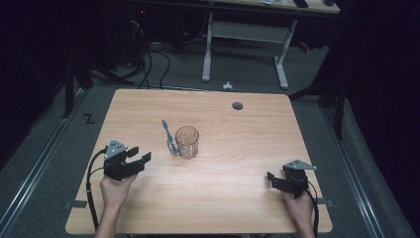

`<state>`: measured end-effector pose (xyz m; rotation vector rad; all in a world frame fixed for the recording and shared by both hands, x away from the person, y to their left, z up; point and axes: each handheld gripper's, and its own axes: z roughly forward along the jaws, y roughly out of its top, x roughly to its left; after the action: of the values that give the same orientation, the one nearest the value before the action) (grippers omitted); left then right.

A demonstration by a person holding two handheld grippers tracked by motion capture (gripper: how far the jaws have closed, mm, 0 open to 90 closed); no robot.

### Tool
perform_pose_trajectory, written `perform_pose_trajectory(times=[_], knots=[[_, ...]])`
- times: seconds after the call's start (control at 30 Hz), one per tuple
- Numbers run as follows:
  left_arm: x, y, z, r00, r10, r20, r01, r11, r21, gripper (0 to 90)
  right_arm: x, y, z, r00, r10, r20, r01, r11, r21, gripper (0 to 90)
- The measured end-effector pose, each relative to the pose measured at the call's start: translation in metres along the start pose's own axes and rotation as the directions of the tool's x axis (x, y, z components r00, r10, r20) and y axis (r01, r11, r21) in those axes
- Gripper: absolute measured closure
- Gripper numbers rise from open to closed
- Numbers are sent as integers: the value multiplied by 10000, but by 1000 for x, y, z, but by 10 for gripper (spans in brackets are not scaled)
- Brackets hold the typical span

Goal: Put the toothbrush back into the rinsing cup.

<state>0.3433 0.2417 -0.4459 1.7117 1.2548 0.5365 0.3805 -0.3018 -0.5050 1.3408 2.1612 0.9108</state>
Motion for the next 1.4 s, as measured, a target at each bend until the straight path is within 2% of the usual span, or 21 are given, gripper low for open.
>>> perform_pose_trajectory(times=[0.23, 0.57, 1.03, 1.27, 1.4], knots=[[-1, -4, 2, 10000, 31, -55, -30, 9998, 174, 437, 0, 0, 0, 10000, 5, 1, -5, 10000, 2, 279], [0, -13, 6, 9997, -250, 2, 249, 9988, 420, 437, 0, 0, 0, 10000, 2, 4, -2, 10000, 3, 279], [-1, -23, 15, 9991, -418, -22, 419, 9963, 757, 437, 0, 0, 0, 10000, 6, 8, -6, 10000, 0, 279], [-3, -29, 21, 9993, -315, -217, 336, 9943, 1012, 437, 0, 0, 0, 10000, 7, 7, -7, 10000, 0, 279], [-5, -32, 24, 9992, -99, -381, 145, 9925, 1215, 436, 0, 0, 0, 10000, 5, 8, -5, 10000, 2, 279]])
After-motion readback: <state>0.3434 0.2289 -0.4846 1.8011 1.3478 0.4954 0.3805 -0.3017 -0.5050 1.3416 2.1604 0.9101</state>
